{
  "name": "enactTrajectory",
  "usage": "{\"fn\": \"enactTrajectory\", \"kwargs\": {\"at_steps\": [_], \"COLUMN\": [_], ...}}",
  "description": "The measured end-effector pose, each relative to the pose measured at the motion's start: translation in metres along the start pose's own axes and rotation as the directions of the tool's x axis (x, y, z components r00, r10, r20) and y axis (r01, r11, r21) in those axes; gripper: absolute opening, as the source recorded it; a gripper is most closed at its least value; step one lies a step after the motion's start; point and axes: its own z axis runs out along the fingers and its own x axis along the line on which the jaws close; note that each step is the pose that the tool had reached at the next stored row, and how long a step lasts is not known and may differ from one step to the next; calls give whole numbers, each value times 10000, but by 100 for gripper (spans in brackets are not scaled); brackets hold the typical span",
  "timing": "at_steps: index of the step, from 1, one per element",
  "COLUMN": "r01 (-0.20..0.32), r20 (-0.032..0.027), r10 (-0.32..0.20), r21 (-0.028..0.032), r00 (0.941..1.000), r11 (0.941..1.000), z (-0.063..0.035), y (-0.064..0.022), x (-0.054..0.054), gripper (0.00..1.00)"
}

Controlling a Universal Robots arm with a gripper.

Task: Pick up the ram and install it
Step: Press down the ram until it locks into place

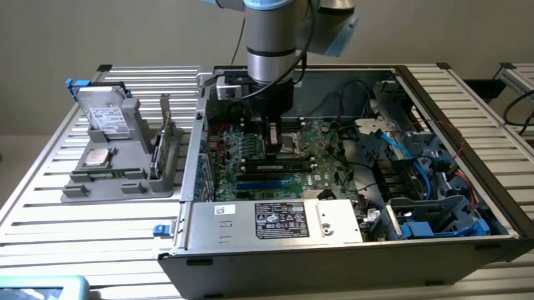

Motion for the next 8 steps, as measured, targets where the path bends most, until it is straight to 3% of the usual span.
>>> {"fn": "enactTrajectory", "kwargs": {"at_steps": [8], "r01": [3], "r20": [-5], "r10": [-3], "r21": [-21], "r00": [10000], "r11": [10000], "z": [29], "y": [1], "x": [-4], "gripper": [11]}}
